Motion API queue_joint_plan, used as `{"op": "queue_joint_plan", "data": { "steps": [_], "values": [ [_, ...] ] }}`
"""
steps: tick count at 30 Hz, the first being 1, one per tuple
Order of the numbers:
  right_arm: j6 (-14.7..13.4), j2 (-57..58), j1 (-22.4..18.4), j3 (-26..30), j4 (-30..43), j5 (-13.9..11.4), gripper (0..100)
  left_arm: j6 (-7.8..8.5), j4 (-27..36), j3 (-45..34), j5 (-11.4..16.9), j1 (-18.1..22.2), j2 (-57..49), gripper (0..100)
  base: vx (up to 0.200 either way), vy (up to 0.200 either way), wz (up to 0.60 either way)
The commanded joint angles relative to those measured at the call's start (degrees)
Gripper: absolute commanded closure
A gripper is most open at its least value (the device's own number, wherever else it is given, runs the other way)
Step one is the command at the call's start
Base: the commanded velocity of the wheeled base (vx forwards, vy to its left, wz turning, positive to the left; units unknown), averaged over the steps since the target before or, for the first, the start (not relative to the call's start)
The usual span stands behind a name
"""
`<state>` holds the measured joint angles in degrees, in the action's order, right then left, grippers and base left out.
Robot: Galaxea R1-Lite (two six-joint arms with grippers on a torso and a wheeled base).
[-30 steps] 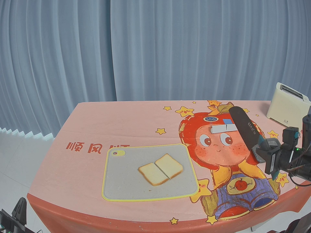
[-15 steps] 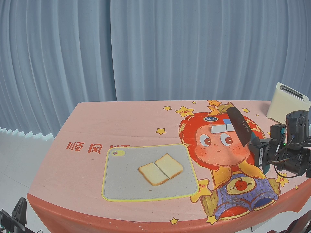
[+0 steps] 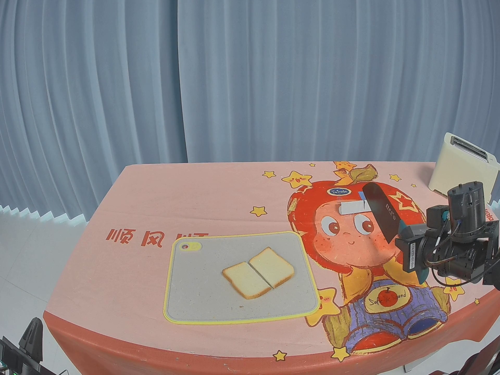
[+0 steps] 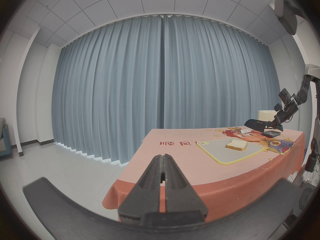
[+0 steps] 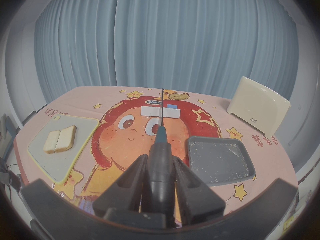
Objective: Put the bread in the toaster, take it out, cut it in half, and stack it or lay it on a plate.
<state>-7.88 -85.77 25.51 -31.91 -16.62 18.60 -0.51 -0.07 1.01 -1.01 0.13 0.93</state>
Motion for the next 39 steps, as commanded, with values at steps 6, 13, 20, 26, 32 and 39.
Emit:
{"op": "queue_joint_plan", "data": {
  "steps": [6,13,20,26,32,39],
  "values": [
    [-0.04,-1.77,-0.03,-0.17,0.0,0.12,100,-0.02,-0.01,-1.01,-0.04,-0.05,-0.75,100,0.0,0.0,0.0],
    [0.05,-2.64,-0.64,-0.17,-1.14,0.03,100,-0.02,-0.01,-1.01,-0.04,-0.05,-0.75,100,0.0,0.0,0.0],
    [0.05,-3.88,-0.64,0.1,-3.34,0.29,100,-0.02,-0.01,-1.01,-0.04,0.04,-0.75,100,0.0,0.0,0.0],
    [0.14,-4.14,-0.73,0.01,-3.6,0.21,100,-0.02,-0.01,-1.01,-0.04,0.04,-0.66,100,0.0,0.0,0.0],
    [0.14,-5.28,-0.73,-0.08,-3.69,0.21,100,-0.02,-0.01,-1.01,-0.04,0.04,-0.75,100,0.0,0.0,0.0],
    [0.05,-5.9,-0.91,-0.25,-3.77,0.29,100,-0.02,-0.01,-1.01,-0.04,0.04,-0.66,100,0.0,0.0,0.0]
  ]
}}
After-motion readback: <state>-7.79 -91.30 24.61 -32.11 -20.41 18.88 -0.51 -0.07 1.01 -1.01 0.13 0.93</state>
